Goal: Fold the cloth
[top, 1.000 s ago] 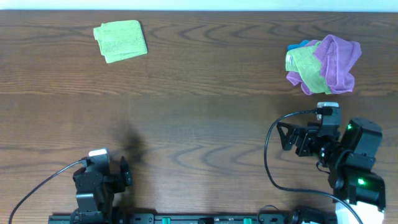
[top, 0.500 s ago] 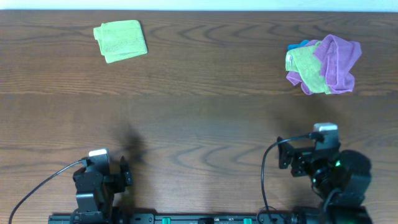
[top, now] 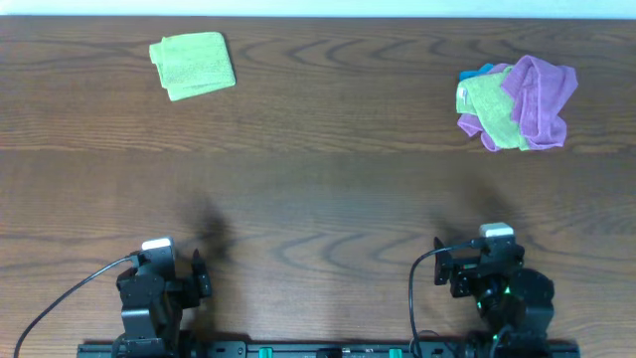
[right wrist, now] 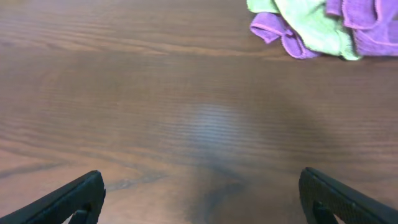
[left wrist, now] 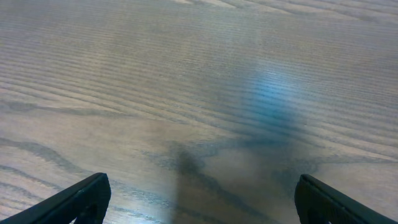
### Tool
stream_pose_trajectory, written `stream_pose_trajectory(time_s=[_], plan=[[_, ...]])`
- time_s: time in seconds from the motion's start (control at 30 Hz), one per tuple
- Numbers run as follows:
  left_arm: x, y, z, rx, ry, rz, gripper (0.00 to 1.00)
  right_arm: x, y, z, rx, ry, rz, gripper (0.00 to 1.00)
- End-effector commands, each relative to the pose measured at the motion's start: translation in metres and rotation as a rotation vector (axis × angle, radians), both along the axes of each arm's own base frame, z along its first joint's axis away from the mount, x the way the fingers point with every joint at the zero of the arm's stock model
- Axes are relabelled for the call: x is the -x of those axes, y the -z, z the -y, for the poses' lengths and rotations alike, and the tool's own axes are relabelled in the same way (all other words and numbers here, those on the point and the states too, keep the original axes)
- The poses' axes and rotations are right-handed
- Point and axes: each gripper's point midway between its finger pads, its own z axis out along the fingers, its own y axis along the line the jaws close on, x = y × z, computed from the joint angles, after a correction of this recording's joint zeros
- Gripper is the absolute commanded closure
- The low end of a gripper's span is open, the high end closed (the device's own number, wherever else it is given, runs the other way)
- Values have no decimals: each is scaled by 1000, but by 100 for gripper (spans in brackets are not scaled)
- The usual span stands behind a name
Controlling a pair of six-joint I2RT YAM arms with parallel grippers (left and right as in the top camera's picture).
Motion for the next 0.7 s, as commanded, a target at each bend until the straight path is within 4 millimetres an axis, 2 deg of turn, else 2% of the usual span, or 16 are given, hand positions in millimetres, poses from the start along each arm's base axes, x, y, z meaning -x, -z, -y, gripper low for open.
stream_pose_trajectory(time_s=[0.0, 0.27, 0.67], plan=[[11, 15, -1, -15, 1, -72, 5, 0, 8, 5, -17, 54, 1, 1], [11, 15, -1, -15, 1, -72, 5, 7, 21, 7, 16, 68, -54, 1], [11, 15, -1, -15, 1, -72, 5, 6, 20, 7, 15, 68, -50, 1]])
